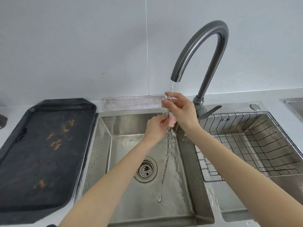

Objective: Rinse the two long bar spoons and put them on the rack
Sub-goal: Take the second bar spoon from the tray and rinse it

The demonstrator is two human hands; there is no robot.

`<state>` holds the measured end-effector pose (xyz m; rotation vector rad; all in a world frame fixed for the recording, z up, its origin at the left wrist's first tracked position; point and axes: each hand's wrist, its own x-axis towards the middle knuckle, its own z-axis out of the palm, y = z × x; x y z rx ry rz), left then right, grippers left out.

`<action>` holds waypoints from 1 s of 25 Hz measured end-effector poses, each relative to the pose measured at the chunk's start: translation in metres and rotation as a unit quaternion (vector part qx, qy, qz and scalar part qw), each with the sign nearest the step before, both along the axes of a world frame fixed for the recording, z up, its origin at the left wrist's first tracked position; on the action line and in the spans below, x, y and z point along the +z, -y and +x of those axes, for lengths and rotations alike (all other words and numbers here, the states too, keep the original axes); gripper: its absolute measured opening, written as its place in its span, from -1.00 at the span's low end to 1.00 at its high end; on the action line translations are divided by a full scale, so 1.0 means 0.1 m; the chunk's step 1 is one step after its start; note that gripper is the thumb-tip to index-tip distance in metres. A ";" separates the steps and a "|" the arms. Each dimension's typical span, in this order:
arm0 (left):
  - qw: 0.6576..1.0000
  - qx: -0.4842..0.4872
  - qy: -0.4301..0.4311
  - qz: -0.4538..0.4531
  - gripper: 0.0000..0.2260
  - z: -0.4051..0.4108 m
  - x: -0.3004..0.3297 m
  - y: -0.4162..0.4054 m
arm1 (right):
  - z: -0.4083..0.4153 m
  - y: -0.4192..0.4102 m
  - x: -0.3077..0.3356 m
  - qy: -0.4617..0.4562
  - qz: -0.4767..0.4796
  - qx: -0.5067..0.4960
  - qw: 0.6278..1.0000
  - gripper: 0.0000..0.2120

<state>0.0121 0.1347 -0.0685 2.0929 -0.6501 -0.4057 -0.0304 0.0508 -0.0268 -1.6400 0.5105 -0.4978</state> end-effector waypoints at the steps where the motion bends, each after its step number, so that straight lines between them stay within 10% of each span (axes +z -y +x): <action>1: 1.000 -0.006 0.001 0.005 -0.75 0.01 0.02 0.01 | 0.00 0.01 0.01 0.003 -0.005 0.000 1.000 -0.80; 25: 0.979 0.048 -0.122 -0.157 -0.80 0.07 0.20 0.04 | -0.05 0.11 0.08 -0.071 -0.104 0.030 0.992 -0.77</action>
